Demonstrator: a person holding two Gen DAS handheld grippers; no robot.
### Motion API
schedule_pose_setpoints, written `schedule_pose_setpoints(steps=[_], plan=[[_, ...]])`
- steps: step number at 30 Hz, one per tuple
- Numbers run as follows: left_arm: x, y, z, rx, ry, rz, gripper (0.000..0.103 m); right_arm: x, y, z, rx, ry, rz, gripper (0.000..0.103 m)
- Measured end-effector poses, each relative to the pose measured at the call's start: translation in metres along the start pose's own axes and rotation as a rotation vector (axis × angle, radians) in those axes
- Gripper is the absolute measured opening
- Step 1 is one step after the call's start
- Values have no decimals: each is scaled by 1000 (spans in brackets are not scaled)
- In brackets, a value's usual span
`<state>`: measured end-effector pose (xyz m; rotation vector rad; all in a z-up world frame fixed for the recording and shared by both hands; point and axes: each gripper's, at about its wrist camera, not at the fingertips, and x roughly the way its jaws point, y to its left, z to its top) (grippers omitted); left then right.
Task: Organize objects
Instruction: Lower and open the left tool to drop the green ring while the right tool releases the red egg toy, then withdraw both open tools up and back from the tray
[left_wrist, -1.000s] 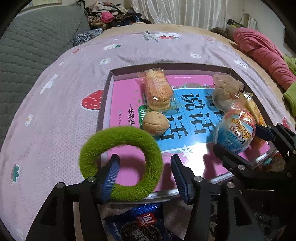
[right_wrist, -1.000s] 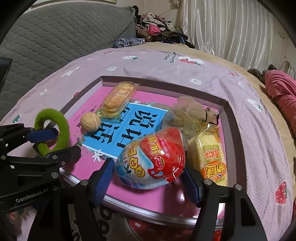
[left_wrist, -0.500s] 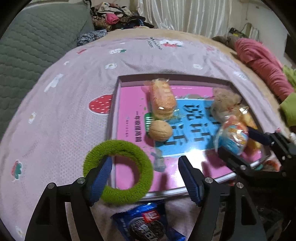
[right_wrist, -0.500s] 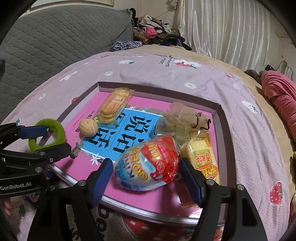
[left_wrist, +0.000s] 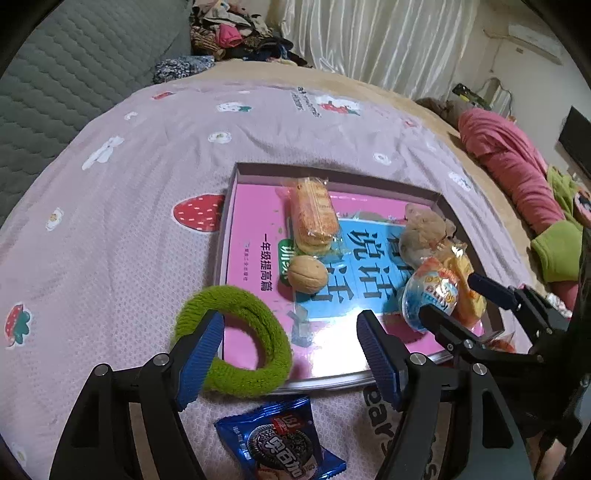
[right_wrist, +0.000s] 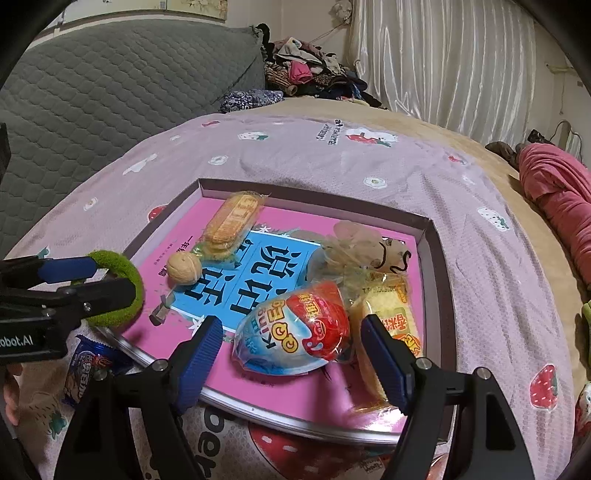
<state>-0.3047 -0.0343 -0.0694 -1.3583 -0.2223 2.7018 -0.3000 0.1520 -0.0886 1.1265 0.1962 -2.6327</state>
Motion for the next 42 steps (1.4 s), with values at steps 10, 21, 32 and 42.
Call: schedule_pose_setpoints(steps=[10,21,32,42], plan=[[-20,7,4,-19,-50,-6,77,-17,4,3,-13,-38,-10,78],[-48,11,7,-17,-111,21,78,-40,6,10,-22,-82,-24,79],[-74,9,3,-11,-153,79,78,-91,-3,14,35,-134,-30,82],[-111,-1,-13,6,-168,103,79,-152,1,18,37,-148,-83,84]])
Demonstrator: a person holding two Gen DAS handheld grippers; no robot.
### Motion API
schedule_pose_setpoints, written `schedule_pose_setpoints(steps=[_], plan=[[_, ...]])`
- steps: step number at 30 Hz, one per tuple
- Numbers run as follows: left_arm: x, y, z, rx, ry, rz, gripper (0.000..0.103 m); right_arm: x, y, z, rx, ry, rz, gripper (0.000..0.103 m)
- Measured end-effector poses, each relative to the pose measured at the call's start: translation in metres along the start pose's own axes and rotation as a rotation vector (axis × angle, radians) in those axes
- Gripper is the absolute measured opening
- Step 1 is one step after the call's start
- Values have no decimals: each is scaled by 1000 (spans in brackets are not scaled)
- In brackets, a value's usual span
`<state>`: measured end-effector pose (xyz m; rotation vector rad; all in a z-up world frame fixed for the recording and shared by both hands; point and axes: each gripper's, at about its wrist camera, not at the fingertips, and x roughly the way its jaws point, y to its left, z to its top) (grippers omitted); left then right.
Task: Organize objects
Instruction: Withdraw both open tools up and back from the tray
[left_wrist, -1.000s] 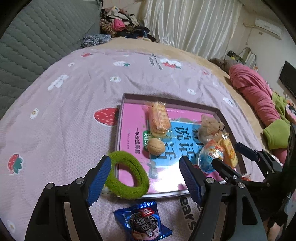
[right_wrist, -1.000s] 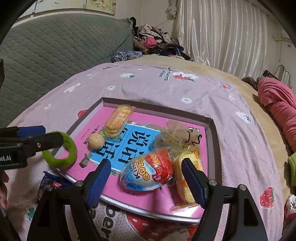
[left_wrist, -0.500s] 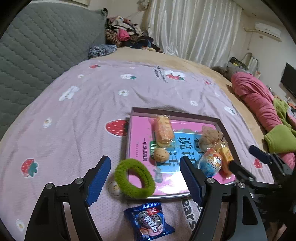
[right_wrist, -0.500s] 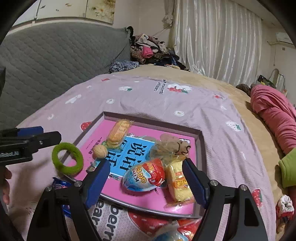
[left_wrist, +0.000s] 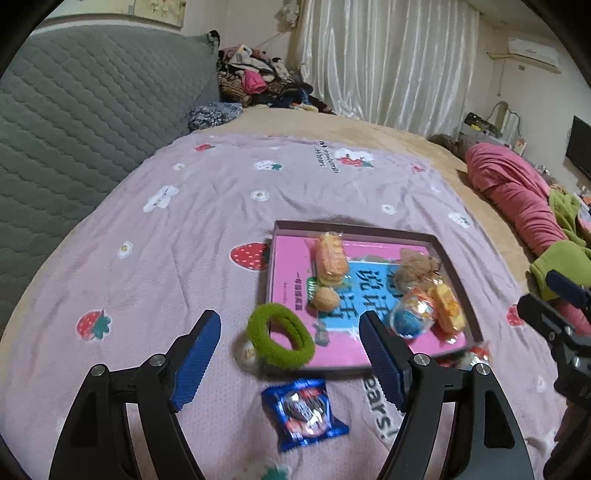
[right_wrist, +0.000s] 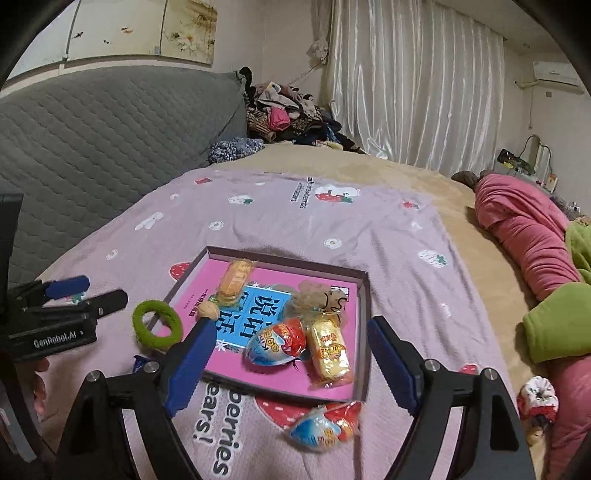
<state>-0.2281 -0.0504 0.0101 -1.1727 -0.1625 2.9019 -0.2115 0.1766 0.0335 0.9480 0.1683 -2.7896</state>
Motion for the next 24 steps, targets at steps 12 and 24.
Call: schedule_pose_setpoints(steps=[12,24], plan=[[-74,-28,-12,54,-20,-25,82,-75,12,3,-6,-62,-25,92],[-149,-31,-29,68,-87,-2,83,-139,15,-12,4,-115,-36,95]])
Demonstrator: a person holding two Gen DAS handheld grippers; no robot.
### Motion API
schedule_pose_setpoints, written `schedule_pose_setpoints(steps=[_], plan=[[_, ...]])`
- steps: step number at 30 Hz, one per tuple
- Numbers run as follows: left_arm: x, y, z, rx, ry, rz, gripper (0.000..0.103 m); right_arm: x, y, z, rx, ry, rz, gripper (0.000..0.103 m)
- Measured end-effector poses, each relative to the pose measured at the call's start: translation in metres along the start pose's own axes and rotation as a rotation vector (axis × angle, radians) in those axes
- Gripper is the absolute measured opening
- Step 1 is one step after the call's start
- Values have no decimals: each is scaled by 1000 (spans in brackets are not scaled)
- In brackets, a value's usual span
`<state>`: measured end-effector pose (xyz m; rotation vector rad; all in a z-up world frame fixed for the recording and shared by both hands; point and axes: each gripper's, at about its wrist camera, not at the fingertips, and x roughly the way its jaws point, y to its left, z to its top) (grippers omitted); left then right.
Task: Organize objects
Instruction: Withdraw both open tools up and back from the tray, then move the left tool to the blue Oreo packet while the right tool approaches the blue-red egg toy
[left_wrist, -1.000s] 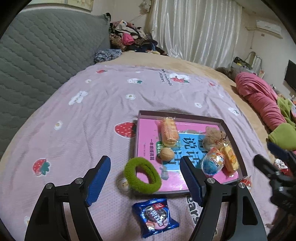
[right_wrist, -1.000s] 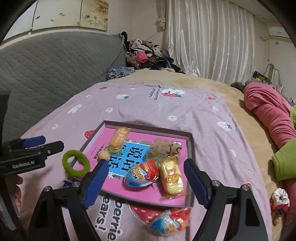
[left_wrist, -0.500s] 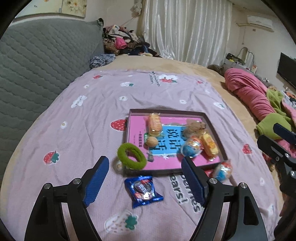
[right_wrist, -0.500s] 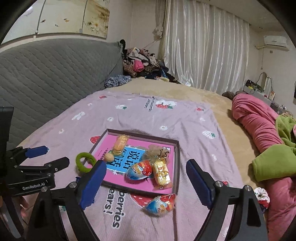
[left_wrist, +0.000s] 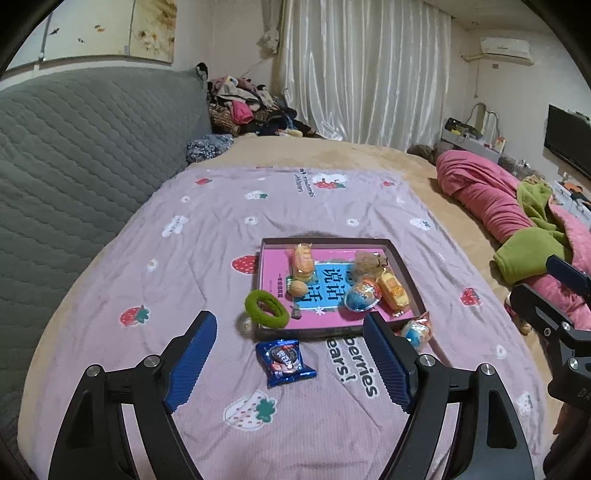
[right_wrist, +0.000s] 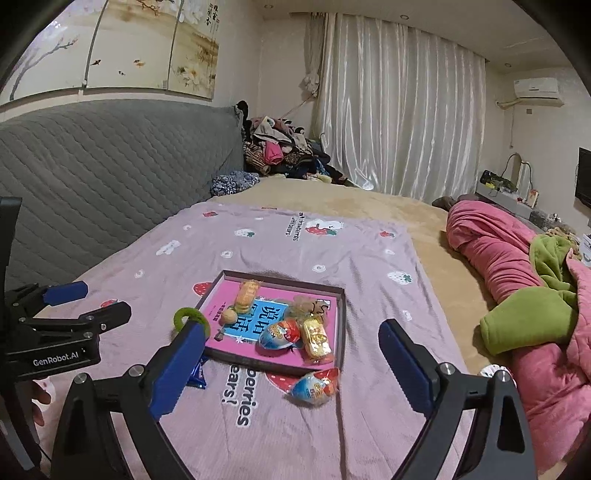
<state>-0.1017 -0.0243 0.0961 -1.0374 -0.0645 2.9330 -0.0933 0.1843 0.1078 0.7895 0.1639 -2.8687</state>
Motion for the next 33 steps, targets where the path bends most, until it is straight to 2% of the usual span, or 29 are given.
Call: schedule_pose_setpoints(steps=[11,16,24,33], plan=[[-45,-10,-24,45,-14,22,83,-35,2,-22,5,-22,-1,98],[-51,-15,-38,49,-8,28,83,-46,1,-30,10,-28,-2,98],[-33,-10,-65,30,38,43,83,-37,-7,-52,21,21,-26,100],[32,7,-102,-35,158,88,83,4,-19,-91,52,114,-42,100]])
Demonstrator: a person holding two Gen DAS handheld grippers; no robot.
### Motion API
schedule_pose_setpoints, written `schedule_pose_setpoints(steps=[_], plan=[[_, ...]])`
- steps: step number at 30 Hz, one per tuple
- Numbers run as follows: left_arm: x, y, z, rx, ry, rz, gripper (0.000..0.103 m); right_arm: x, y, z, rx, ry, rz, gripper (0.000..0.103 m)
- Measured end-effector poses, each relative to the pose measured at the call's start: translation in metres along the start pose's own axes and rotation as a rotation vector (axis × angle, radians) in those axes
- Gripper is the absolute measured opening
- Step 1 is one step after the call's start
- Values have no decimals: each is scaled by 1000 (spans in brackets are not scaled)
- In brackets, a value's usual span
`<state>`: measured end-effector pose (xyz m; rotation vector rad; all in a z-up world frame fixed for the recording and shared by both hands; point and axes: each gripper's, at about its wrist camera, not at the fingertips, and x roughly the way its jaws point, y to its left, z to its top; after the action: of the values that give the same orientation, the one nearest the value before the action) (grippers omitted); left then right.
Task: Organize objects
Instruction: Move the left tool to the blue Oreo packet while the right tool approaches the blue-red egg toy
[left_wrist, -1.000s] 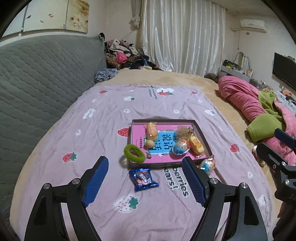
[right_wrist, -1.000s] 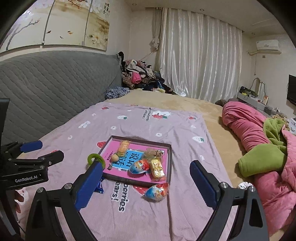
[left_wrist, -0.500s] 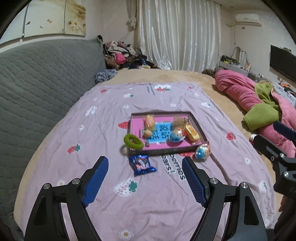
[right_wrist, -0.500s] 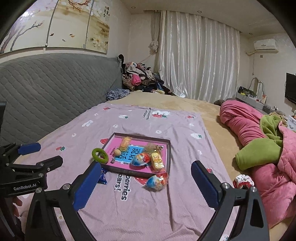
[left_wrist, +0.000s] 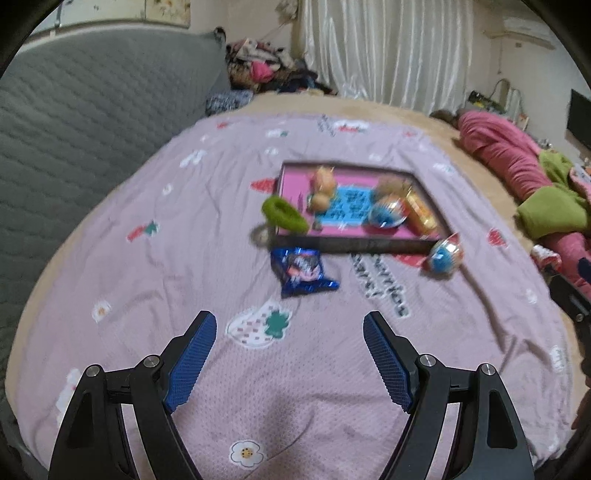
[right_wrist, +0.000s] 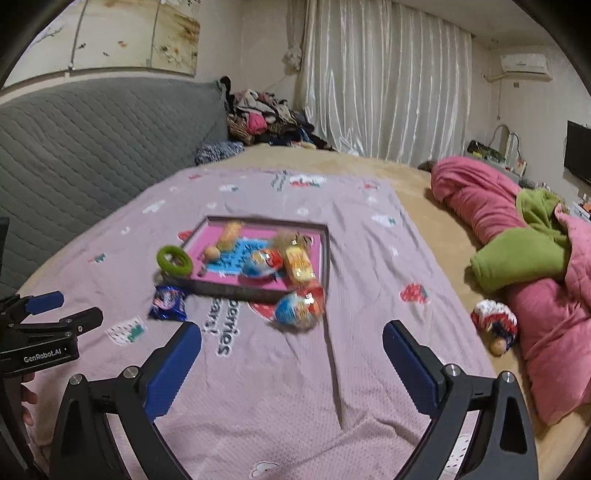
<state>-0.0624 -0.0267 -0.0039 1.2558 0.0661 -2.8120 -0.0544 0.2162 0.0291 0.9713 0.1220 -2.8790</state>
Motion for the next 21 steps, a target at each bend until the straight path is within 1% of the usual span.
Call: schedule_pose_setpoints(steps=[2,4,11,21], plan=[[17,0,-4,-9,31,4,83,11,-2,-5,8,21,-4,100],[27,-1,-5,-16,43,8,83,21,-4,-9,19,43,-10,100],[53,-4,-2,-37,54,6,83,51,-11,-18,72,92,-19,100],[87,-13,7,-34,79,-3,83,95,-12,-22,126,156,-34,100]])
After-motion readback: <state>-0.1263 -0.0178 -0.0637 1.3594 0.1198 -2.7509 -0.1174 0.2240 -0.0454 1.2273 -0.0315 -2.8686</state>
